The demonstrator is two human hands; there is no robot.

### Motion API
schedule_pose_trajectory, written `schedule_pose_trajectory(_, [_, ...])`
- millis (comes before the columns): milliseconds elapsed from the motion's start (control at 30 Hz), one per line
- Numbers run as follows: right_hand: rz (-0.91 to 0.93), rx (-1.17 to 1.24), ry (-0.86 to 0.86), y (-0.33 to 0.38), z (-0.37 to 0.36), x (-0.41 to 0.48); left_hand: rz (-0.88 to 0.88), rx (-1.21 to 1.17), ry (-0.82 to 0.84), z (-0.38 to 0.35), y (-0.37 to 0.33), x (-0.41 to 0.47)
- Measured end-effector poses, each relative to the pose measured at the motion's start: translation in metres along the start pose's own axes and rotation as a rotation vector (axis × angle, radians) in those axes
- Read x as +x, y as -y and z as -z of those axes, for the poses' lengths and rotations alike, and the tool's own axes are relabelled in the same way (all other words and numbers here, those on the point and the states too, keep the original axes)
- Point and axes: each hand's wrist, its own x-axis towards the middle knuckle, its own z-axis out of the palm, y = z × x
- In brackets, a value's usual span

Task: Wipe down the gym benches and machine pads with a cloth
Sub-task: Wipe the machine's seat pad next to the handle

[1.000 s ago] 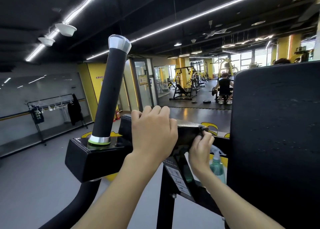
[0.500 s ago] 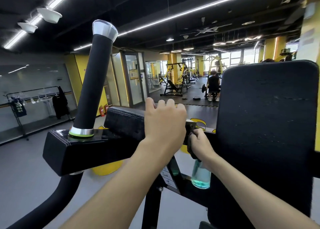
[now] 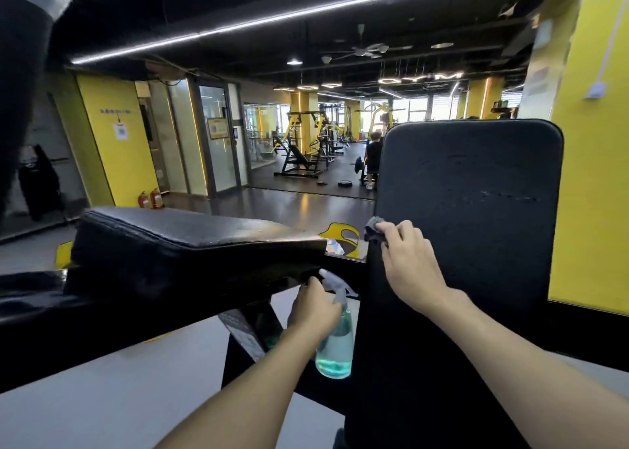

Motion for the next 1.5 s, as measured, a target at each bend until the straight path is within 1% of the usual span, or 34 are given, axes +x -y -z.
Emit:
schedule_pose_trajectory(67, [0.048, -0.045, -0.023, -0.007, -0.012, 0.002, 0.054, -0.024, -0.012, -0.018, 0.002, 0.017])
schedule_pose_trajectory(133, [0.061, -0.034, -0.04, -0.008, -0.017, 0.004, 0.096, -0.026, -0.048, -0.031, 0.003, 0.03])
schedule_pose_trajectory(233, [0.07, -0.013, -0.051, -0.009, -0.021, 0.006, 0.158, -0.016, -0.036, -0.048, 0.004, 0.045])
schedule_pose_trajectory(300, [0.071, -0.003, -0.036, -0.01, -0.02, 0.007, 0.169, -0.035, -0.034, -0.058, 0.008, 0.051])
schedule_pose_trajectory(367, [0.067, 0.02, -0.012, -0.01, -0.02, 0.007, 0.151, -0.118, -0.061, -0.069, 0.012, 0.053])
schedule_pose_trajectory(433, [0.068, 0.047, 0.015, -0.012, -0.019, 0.006, 0.105, -0.187, -0.099, -0.077, 0.015, 0.05])
schedule_pose_trajectory(500, [0.081, 0.082, 0.043, -0.016, -0.017, 0.007, 0.045, -0.191, -0.153, -0.085, 0.017, 0.047])
schedule_pose_trajectory(567, [0.068, 0.141, 0.087, -0.019, -0.015, 0.009, 0.021, -0.193, -0.192, -0.087, 0.018, 0.041])
schedule_pose_trajectory(667, [0.008, 0.217, 0.165, -0.017, -0.007, 0.014, -0.048, -0.18, -0.172, -0.08, 0.022, 0.029])
schedule_pose_trajectory(767, [-0.087, 0.332, 0.234, -0.012, 0.006, 0.018, -0.1, -0.223, -0.148, -0.054, 0.019, 0.019])
schedule_pose_trajectory(867, [-0.202, 0.452, 0.235, -0.005, 0.022, 0.018, -0.32, -0.193, -0.099, -0.023, -0.001, 0.003])
schedule_pose_trajectory(933, [-0.293, 0.473, 0.178, -0.004, 0.033, 0.013, -0.398, -0.239, -0.028, -0.002, -0.022, -0.008])
schedule_pose_trajectory(1033, [-0.411, 0.468, 0.041, -0.009, 0.063, 0.001, -0.428, -0.328, 0.136, 0.024, -0.059, -0.016])
schedule_pose_trajectory(1133, [-0.455, 0.355, -0.079, -0.019, 0.111, -0.011, -0.598, -0.27, 0.336, 0.034, -0.103, -0.031])
schedule_pose_trajectory(1167, [-0.467, 0.305, -0.11, -0.022, 0.13, -0.015, -0.629, -0.289, 0.421, 0.036, -0.118, -0.038])
schedule_pose_trajectory(1267, [-0.515, 0.144, -0.166, -0.033, 0.191, -0.031, -0.686, -0.386, 0.692, 0.034, -0.16, -0.067])
schedule_pose_trajectory(1400, [-0.575, -0.004, -0.168, -0.035, 0.255, -0.049, -0.677, -0.444, 0.911, 0.023, -0.2, -0.088])
schedule_pose_trajectory(1500, [-0.623, -0.121, -0.182, -0.029, 0.298, -0.07, -0.692, -0.416, 1.061, 0.015, -0.225, -0.098])
